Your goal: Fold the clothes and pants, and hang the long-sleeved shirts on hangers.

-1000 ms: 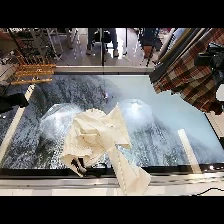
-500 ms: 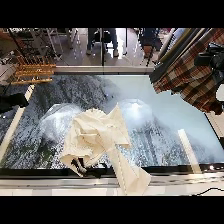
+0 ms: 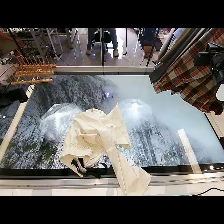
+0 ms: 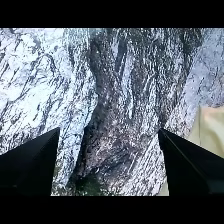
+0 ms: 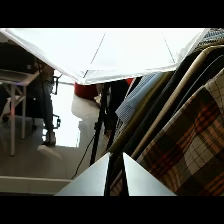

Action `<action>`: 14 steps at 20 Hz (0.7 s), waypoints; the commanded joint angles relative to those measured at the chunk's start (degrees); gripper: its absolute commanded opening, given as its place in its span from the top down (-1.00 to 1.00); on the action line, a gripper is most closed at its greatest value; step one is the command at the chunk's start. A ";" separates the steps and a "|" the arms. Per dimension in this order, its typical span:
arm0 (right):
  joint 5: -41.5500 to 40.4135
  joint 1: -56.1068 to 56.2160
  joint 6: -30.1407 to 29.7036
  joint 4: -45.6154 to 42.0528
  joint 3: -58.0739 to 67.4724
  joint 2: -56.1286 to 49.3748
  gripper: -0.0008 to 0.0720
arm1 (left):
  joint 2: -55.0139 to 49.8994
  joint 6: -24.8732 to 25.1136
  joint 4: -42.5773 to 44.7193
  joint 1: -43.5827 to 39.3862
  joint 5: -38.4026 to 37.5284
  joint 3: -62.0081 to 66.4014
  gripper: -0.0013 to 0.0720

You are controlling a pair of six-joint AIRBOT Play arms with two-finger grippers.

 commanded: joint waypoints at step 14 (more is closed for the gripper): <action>46.80 0.11 1.44 -1.57 0.00 10.36 0.81 | -0.17 21.38 -25.88 -11.26 -1.57 -7.23 -0.95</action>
